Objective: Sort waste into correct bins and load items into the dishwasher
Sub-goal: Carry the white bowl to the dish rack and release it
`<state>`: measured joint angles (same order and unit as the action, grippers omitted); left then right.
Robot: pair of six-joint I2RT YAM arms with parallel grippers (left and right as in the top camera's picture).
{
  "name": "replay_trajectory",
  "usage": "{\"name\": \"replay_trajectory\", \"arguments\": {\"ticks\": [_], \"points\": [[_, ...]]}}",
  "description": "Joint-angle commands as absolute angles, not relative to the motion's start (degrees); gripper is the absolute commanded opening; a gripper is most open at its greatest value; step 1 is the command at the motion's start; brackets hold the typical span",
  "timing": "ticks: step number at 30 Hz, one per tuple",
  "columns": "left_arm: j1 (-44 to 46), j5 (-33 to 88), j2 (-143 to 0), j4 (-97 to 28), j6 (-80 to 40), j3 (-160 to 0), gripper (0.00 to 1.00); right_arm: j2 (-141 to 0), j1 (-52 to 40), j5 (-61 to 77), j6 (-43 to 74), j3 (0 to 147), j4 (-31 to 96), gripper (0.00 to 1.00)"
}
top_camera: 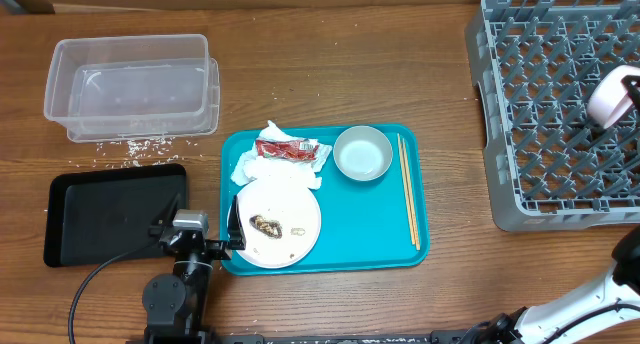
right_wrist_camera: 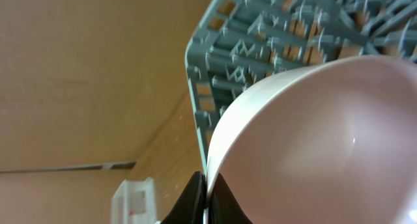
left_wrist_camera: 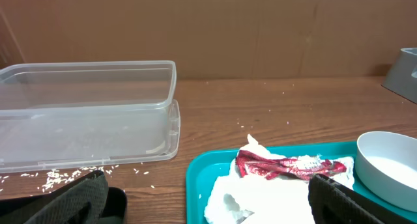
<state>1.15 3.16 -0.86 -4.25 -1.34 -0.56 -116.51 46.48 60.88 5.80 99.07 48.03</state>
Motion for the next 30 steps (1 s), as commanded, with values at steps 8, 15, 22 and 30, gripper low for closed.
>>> {"name": "replay_trajectory", "arguments": {"ticks": [8,15,22,30], "points": [[1.32,2.55,-0.25,-4.27,-1.87,-0.27,1.0,-118.74,48.8,61.89,4.54,98.45,55.33,0.04],[1.32,2.55,-0.25,-4.27,-1.87,-0.27,1.0,-116.81,52.49,59.18,4.67,98.48,63.0,0.05],[1.32,2.55,-0.25,-4.27,-1.87,-0.27,1.0,-108.09,53.39,51.31,5.93,98.48,70.43,0.17],[1.32,2.55,-0.25,-4.27,-1.87,-0.27,1.0,-102.1,53.36,37.74,13.74,98.48,69.91,0.35]]}}
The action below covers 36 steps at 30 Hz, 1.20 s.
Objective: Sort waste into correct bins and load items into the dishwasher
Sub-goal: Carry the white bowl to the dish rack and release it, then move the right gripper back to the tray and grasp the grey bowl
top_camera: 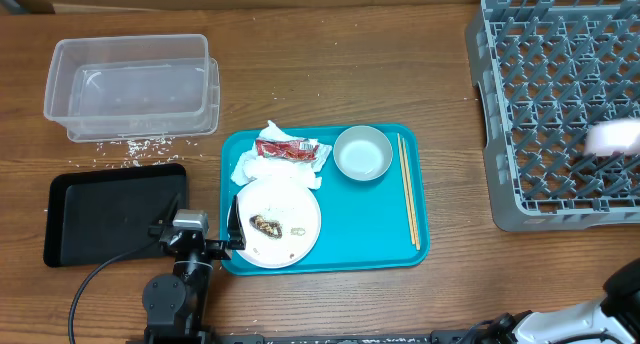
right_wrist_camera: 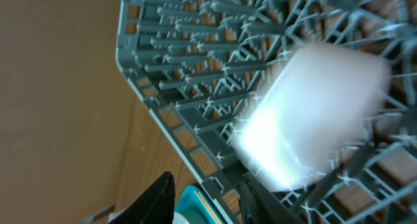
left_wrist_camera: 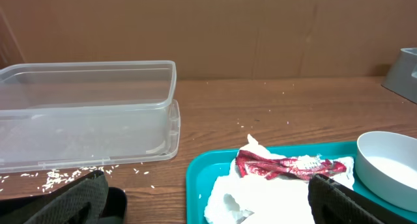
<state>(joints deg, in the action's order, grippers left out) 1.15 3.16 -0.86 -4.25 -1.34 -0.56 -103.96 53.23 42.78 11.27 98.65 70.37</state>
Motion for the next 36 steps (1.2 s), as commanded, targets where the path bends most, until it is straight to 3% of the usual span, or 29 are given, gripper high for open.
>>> {"name": "replay_trajectory", "arguments": {"ticks": [1,17,22,28,29,31,36], "points": [[1.32,2.55,-0.25,-4.27,-1.87,-0.27,1.0,-102.1,53.32,38.39,13.63,98.48,69.73,0.35],[1.32,2.55,-0.25,-4.27,-1.87,-0.27,1.0,-101.23,46.81,43.79,6.11,98.48,72.93,0.31],[1.32,2.55,-0.25,-4.27,-1.87,-0.27,1.0,-99.61,37.58,44.29,-1.28,98.48,79.68,0.31],[1.32,2.55,-0.25,-4.27,-1.87,-0.27,1.0,-99.46,16.78,38.7,-7.97,98.45,82.37,0.32],[1.32,2.55,-0.25,-4.29,-1.87,-0.27,1.0,-99.63,11.86,35.35,-6.9,98.45,80.82,0.39],[1.32,2.55,-0.25,-4.29,-1.87,-0.27,1.0,-100.33,3.73,27.94,-1.89,98.45,77.23,0.79],[1.32,2.55,-0.25,-4.27,-1.87,-0.27,1.0,-104.62,-13.15,8.38,10.9,98.43,69.82,0.79]]}}
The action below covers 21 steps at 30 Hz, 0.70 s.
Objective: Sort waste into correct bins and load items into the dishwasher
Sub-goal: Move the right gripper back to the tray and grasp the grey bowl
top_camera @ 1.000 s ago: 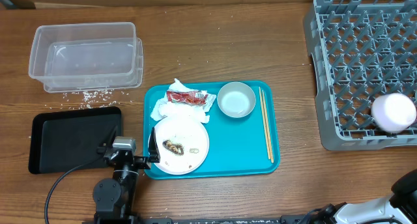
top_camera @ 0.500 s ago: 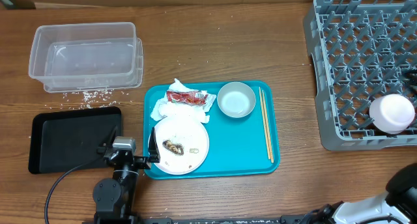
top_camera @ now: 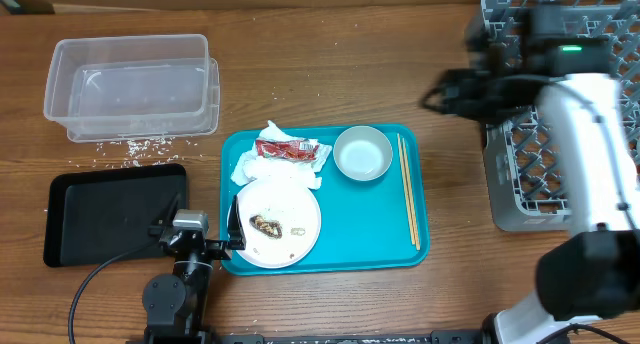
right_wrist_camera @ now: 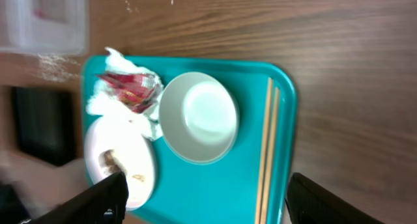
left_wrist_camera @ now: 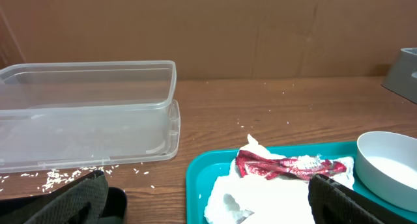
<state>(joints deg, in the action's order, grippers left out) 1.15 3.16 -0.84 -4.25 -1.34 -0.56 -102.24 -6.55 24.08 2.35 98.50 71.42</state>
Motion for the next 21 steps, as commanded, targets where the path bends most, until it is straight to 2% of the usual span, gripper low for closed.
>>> {"name": "replay_trajectory", "arguments": {"ticks": [1,3,11,18,21], "points": [[1.32,2.55,-0.25,-4.27,-1.87,-0.27,1.0,-105.8,-15.92,5.69,12.58,98.43,68.69,0.77],[1.32,2.55,-0.25,-4.27,-1.87,-0.27,1.0,-108.99,-21.89,1.52,16.08,98.43,65.76,0.67],[1.32,2.55,-0.25,-4.27,-1.87,-0.27,1.0,-118.91,-33.52,-3.29,19.62,98.43,61.71,0.41],[1.32,2.55,-0.25,-4.27,-1.87,-0.27,1.0,-123.33,-36.49,-3.36,19.59,98.41,62.43,0.38],[1.32,2.55,-0.25,-4.27,-1.87,-0.27,1.0,-123.68,-37.3,-3.42,19.57,97.25,62.63,0.31]]}}
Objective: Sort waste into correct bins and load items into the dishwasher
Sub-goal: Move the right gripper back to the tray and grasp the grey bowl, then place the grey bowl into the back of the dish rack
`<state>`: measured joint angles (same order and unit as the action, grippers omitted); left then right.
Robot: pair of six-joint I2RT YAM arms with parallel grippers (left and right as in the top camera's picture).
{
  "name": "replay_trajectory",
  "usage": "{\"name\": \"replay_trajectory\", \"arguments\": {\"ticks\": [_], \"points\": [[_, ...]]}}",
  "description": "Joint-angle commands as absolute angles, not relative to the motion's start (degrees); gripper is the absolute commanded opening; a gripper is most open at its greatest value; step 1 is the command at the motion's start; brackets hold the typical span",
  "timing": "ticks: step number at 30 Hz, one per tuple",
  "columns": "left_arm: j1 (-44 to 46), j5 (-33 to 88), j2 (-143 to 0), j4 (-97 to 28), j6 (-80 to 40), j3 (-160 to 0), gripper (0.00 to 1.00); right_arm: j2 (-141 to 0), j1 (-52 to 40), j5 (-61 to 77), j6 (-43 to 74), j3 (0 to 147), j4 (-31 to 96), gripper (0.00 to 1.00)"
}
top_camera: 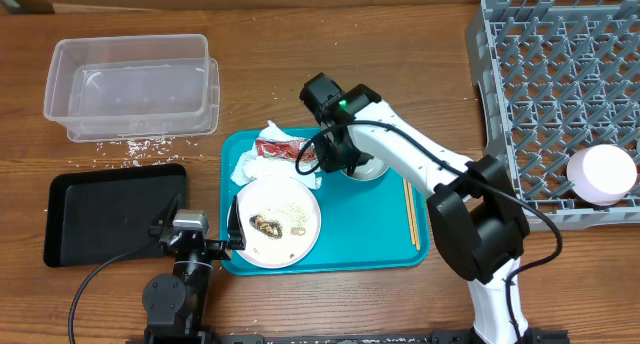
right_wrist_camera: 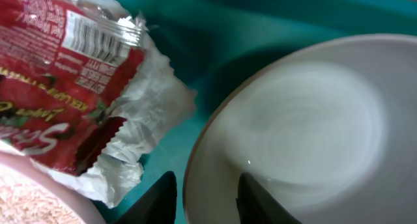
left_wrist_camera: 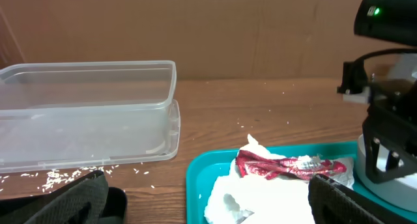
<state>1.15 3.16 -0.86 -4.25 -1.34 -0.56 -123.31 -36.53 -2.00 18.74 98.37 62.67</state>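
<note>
The white bowl (right_wrist_camera: 306, 113) sits on the teal tray (top_camera: 380, 239). My right gripper (right_wrist_camera: 205, 198) is open, one finger on each side of the bowl's left rim. In the overhead view the right gripper (top_camera: 335, 156) and its arm hide most of the bowl. A pink bowl (top_camera: 601, 174) lies in the grey dish rack (top_camera: 545, 54). A red wrapper (top_camera: 280, 147) on a white napkin (top_camera: 248, 167), a plate (top_camera: 278, 219) with food scraps and chopsticks (top_camera: 409, 209) are on the tray too. My left gripper (left_wrist_camera: 208, 208) is open, low at the tray's left edge.
A clear plastic container (top_camera: 132, 84) stands at the back left, with rice grains scattered in front of it. A black tray (top_camera: 115, 212) lies at the front left. The right arm (top_camera: 420, 164) stretches across the tray's upper right.
My right gripper was high over the tray, looking down on it. Now it is down at the white bowl, open round its left rim. The left arm is unchanged.
My right gripper was shut on the pink bowl over the dish rack. Then the bowl lay in the rack and the gripper was open. After that it was above the tray, and now it straddles the white bowl's rim. The left gripper stayed open in place.
</note>
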Motion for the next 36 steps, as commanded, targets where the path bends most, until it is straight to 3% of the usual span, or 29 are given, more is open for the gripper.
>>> {"name": "replay_trajectory", "arguments": {"ticks": [1,8,17,26,36], "points": [[1.32,2.55,-0.25,-4.27,-1.87,-0.27,1.0,-123.68,-37.45,-3.42,19.57,96.71,62.61,0.27],[1.32,2.55,-0.25,-4.27,-1.87,-0.27,1.0,-123.24,-37.43,-2.79,19.84,98.24,64.97,0.04],[1.32,2.55,-0.25,-4.27,-1.87,-0.27,1.0,-119.52,-31.62,-4.6,19.03,120.73,78.89,0.04],[1.32,2.55,-0.25,-4.27,-1.87,-0.27,1.0,-117.64,-5.67,2.37,7.57,140.2,78.76,0.04],[1.32,2.55,-0.25,-4.27,-1.87,-0.27,1.0,-123.81,25.28,38.68,0.78,135.57,67.35,0.04]]}}
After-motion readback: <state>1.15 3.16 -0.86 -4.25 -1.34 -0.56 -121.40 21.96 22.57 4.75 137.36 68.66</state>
